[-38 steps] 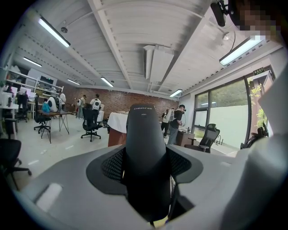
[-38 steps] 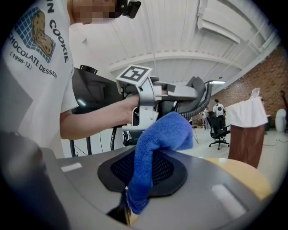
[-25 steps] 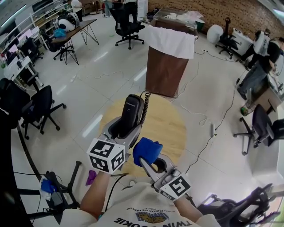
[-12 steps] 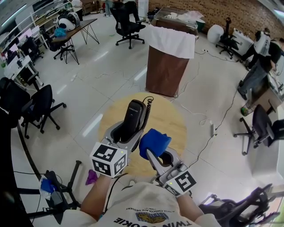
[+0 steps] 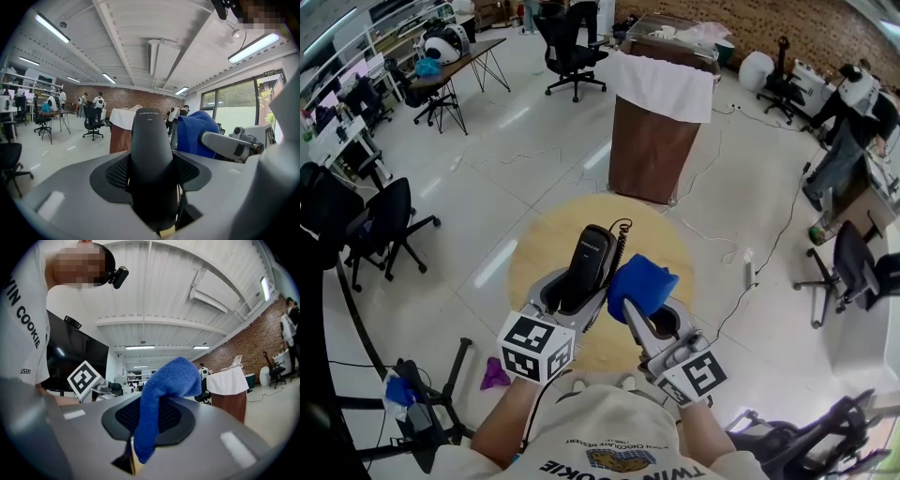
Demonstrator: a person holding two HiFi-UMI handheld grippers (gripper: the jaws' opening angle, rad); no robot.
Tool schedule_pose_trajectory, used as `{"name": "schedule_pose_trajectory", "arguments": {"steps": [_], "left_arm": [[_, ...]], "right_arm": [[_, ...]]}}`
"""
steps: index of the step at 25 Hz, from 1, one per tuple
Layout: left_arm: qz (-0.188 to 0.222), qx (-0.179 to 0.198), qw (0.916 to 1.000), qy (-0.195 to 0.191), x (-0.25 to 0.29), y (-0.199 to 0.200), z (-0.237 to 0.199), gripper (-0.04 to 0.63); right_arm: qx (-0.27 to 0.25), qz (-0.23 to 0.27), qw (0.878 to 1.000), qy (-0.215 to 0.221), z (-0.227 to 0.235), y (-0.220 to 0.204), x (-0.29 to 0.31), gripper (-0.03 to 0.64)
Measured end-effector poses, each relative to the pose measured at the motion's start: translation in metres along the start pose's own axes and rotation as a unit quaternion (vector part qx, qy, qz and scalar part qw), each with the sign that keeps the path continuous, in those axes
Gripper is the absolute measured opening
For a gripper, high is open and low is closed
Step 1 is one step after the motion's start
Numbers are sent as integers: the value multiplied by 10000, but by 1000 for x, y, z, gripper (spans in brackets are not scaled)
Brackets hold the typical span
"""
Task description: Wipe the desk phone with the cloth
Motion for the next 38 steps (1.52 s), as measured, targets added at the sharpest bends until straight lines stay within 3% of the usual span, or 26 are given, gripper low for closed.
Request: {"name": "schedule_pose_trajectory", "arguments": {"steps": [16,38], "left_arm": [[-65,40,10000,1,-17,-10,14,256],[-97,387,9991,-141,-25,-13,28,256]], "right_arm": [[-250,117,9996,-68,18,27,9,60],[-683,335,9965,-339,43,87,40,60]]}}
Point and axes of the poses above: the fingertips, and each gripper's own axes: x forward along the fingers, z to its right, y out of its top, the point moved 4 cm from there along -x, backward along the fingers, and after that the axes turned 5 degrees about z, right-handed, at the moved point
